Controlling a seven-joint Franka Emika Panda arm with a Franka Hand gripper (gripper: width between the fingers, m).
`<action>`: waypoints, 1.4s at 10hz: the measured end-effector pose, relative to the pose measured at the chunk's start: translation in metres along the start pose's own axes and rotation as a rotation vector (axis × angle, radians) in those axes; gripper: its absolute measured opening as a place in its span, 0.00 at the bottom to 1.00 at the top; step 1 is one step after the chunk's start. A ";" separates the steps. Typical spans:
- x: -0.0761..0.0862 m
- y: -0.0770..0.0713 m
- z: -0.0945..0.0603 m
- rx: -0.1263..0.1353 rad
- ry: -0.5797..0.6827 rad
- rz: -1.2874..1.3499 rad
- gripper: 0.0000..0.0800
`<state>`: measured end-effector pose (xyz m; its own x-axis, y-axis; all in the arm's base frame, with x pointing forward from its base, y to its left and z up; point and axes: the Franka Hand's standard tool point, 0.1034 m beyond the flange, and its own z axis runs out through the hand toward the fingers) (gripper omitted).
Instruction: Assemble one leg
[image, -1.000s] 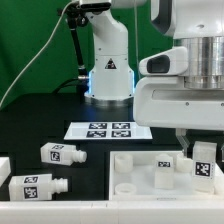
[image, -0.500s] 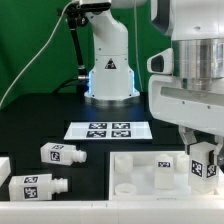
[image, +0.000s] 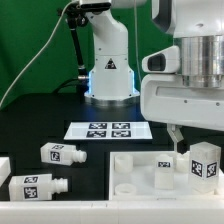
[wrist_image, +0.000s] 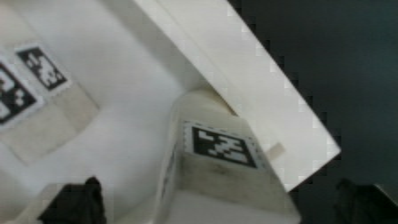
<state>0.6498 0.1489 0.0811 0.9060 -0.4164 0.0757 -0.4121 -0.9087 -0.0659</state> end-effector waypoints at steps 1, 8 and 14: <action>-0.002 -0.002 0.000 -0.005 0.002 -0.121 0.81; 0.003 0.000 -0.003 -0.021 0.009 -0.673 0.81; 0.003 0.002 -0.003 -0.026 0.009 -0.696 0.35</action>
Offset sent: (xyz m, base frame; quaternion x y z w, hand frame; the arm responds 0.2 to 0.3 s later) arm -0.0093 0.0088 0.0069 0.0313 -0.0345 -0.2110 0.9764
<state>0.6518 0.1456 0.0840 0.9595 0.2633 0.1002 0.2621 -0.9647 0.0245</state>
